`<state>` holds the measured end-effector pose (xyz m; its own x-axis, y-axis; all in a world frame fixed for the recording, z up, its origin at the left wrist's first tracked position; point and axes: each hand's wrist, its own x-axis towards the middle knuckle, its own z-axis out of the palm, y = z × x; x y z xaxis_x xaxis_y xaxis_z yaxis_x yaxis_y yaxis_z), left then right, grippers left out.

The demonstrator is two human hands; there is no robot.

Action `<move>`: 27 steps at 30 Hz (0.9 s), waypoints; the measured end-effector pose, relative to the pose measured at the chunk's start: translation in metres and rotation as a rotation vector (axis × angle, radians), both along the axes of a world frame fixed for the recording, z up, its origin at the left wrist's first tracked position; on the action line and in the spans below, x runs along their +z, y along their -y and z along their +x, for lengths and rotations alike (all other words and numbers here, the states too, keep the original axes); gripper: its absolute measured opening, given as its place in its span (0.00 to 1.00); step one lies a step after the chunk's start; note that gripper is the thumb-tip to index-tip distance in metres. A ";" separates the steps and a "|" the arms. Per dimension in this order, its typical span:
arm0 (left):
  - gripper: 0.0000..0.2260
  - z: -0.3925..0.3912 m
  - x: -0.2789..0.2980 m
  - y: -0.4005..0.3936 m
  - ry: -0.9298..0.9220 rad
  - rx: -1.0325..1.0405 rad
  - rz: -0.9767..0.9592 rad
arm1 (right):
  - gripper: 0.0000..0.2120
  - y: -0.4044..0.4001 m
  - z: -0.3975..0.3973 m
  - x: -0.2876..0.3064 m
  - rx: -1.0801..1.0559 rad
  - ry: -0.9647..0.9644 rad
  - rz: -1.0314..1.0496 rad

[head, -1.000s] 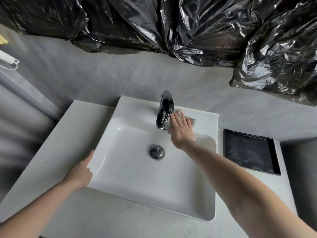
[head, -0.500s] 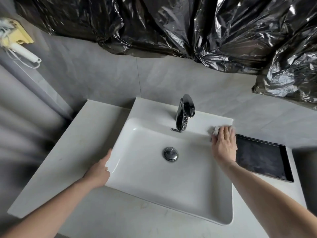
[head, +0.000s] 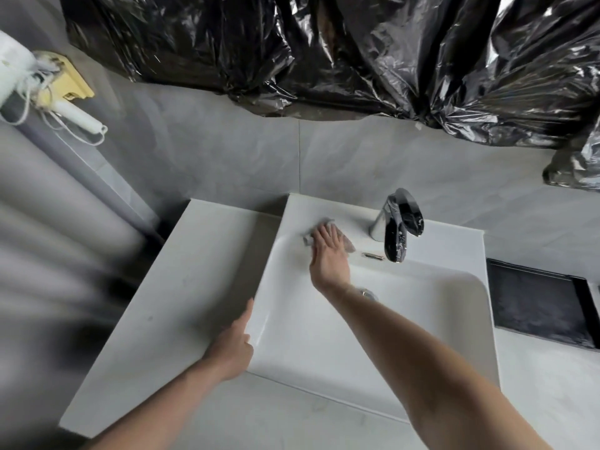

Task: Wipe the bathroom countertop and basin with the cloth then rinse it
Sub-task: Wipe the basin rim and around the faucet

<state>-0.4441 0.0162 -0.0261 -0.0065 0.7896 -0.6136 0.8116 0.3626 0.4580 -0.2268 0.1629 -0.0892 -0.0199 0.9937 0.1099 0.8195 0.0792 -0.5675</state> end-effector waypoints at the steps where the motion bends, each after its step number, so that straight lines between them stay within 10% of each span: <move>1: 0.35 -0.001 0.001 -0.001 0.016 -0.006 -0.001 | 0.22 -0.010 -0.008 0.001 0.060 0.034 -0.016; 14: 0.32 -0.023 -0.011 -0.009 0.184 -0.042 -0.039 | 0.31 -0.050 -0.005 -0.006 -0.389 0.192 -0.052; 21: 0.33 -0.029 -0.019 -0.009 0.264 -0.035 -0.052 | 0.28 -0.034 -0.084 -0.009 0.085 0.240 0.032; 27: 0.33 -0.031 -0.022 -0.009 0.263 -0.032 -0.061 | 0.25 -0.045 -0.006 -0.010 -0.155 0.259 0.106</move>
